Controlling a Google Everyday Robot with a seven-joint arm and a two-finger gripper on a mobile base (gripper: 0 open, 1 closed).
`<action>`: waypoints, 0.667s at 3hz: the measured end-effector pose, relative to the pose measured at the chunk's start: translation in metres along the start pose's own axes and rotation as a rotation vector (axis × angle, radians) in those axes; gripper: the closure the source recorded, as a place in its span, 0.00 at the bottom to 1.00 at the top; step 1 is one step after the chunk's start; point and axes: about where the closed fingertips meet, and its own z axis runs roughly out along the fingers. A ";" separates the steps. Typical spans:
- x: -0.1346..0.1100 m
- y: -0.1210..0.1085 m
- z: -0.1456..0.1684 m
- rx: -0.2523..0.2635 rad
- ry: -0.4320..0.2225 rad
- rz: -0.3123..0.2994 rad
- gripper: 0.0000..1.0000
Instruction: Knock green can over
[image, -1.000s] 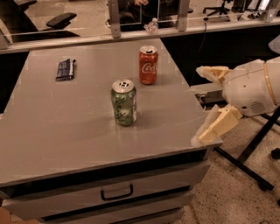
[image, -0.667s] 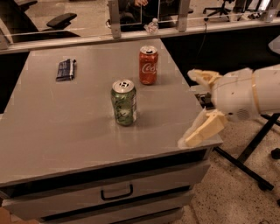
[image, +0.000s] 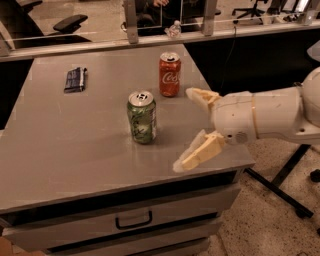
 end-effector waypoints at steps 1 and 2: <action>-0.012 0.007 0.033 -0.070 -0.072 0.000 0.00; -0.027 0.011 0.070 -0.117 -0.135 -0.011 0.00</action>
Offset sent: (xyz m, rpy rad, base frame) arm 0.0139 0.1019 -0.0109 0.1630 0.0145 0.1711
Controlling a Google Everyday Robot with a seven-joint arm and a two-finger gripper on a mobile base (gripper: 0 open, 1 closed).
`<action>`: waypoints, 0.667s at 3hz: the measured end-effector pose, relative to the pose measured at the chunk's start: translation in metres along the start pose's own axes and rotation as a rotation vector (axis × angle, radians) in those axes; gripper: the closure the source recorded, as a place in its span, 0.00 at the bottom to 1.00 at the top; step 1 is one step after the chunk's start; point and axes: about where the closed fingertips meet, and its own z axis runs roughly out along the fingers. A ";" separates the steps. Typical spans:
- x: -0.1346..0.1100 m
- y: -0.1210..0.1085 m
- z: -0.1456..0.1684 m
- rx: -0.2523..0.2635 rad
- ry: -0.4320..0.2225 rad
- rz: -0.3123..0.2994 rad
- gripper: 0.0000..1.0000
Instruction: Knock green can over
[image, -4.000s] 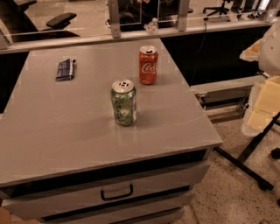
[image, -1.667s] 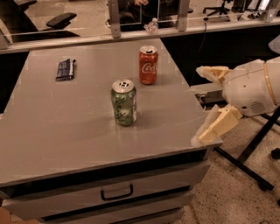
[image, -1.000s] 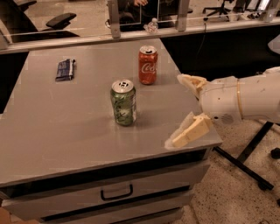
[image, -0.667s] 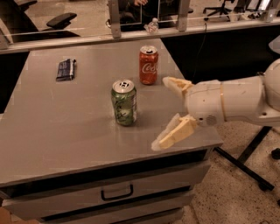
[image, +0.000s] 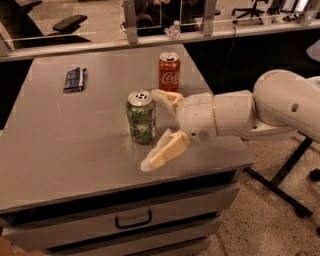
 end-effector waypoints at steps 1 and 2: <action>-0.005 -0.007 0.028 -0.008 -0.040 -0.009 0.03; -0.005 -0.008 0.042 -0.024 -0.071 -0.005 0.25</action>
Offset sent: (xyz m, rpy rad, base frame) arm 0.0197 0.0509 -0.0136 0.1020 0.0054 0.0488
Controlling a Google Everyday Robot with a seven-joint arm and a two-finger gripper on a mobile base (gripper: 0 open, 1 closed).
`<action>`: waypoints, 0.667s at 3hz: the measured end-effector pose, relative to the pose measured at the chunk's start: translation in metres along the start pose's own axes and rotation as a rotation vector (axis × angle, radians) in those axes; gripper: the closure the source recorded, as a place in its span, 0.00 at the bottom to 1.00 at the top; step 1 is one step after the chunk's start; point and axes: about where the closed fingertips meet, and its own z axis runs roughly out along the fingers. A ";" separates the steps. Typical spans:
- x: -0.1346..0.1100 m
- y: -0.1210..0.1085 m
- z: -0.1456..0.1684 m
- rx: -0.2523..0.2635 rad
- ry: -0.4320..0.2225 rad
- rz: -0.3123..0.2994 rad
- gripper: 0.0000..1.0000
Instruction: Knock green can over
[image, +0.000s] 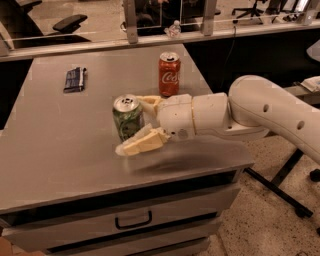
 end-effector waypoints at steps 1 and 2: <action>0.006 0.001 0.011 -0.017 -0.025 0.016 0.47; 0.008 -0.001 0.019 -0.024 -0.049 0.022 0.72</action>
Offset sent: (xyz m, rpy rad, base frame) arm 0.0111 0.0178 -0.0175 0.0762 0.0326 0.0262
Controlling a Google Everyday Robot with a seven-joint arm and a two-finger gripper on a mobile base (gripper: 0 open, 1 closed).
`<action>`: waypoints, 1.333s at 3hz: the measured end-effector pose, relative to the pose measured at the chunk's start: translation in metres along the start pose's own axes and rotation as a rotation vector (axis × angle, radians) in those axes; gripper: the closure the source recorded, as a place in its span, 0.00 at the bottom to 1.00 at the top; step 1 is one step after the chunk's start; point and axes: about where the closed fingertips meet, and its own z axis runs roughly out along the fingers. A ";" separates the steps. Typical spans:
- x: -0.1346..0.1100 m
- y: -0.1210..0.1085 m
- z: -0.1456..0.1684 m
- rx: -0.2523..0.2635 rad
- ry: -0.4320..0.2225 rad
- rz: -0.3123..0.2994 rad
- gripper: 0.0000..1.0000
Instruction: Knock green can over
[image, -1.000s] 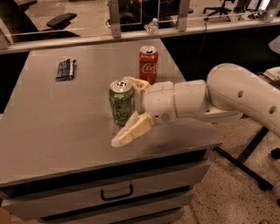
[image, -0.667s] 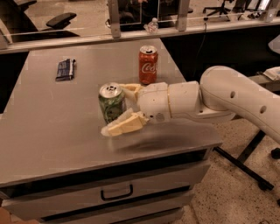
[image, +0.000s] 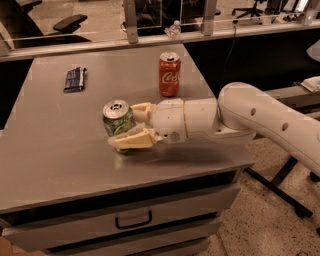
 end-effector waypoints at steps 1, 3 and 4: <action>-0.041 -0.004 -0.006 -0.011 0.023 -0.195 0.95; -0.086 -0.005 -0.013 -0.054 0.220 -0.645 1.00; -0.071 -0.006 -0.013 -0.139 0.381 -0.749 1.00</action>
Offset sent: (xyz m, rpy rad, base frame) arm -0.0024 -0.0017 0.1279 -0.3025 -0.7472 0.1727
